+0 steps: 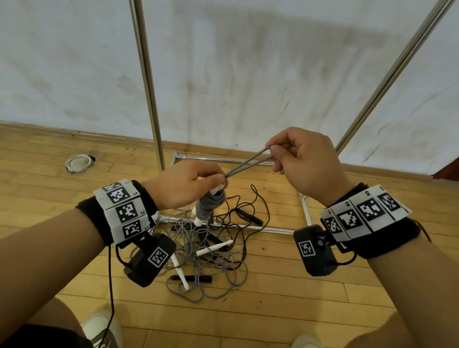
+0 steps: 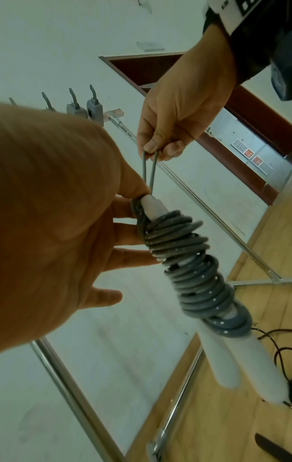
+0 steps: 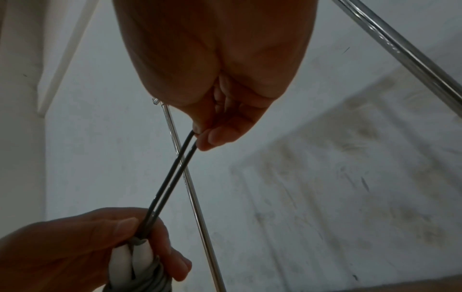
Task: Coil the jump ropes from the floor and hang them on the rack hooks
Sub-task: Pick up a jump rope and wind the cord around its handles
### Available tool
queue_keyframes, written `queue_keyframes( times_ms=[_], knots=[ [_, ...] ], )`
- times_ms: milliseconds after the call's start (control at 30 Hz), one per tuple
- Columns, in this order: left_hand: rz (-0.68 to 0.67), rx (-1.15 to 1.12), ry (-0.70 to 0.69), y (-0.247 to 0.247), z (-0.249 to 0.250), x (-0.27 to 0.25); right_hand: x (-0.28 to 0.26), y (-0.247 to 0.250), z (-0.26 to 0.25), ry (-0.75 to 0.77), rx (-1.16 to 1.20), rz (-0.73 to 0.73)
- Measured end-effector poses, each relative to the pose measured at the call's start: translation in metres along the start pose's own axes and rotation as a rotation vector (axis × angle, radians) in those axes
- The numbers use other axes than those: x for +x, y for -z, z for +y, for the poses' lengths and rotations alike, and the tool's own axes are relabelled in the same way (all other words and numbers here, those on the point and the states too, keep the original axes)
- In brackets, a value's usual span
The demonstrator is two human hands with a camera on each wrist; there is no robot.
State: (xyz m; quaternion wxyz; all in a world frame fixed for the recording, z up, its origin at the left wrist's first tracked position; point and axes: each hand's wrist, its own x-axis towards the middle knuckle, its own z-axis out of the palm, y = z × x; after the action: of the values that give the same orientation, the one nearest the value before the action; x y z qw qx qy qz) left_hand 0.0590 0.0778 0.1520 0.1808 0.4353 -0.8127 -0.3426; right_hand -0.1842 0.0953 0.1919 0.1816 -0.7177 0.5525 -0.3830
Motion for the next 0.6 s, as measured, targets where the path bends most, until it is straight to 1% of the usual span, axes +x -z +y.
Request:
queue_keyframes(
  times_ms=[67,167,300,367,467,533,600],
  knots=[
    [-0.021,-0.027,0.000,-0.001,-0.001,-0.001,-0.001,-0.001,-0.001,-0.007,0.010,-0.013],
    [-0.062,-0.077,0.039,-0.005,-0.003,-0.002,-0.006,-0.012,-0.006,-0.003,0.050,-0.079],
    [-0.040,-0.290,-0.027,-0.004,0.007,-0.003,-0.009,-0.018,-0.014,0.023,0.093,-0.105],
    [0.012,-0.314,-0.054,-0.006,0.016,-0.002,-0.008,-0.018,-0.019,0.017,0.129,-0.106],
    [0.169,-0.193,-0.081,-0.006,0.028,0.002,-0.007,-0.014,-0.028,0.021,0.137,-0.074],
    [0.276,-0.125,-0.106,0.003,0.035,0.005,-0.005,-0.009,-0.035,-0.004,0.194,-0.034],
    [0.312,-0.116,-0.123,0.016,0.044,0.004,-0.003,-0.003,-0.042,-0.031,0.280,-0.015]
  ],
)
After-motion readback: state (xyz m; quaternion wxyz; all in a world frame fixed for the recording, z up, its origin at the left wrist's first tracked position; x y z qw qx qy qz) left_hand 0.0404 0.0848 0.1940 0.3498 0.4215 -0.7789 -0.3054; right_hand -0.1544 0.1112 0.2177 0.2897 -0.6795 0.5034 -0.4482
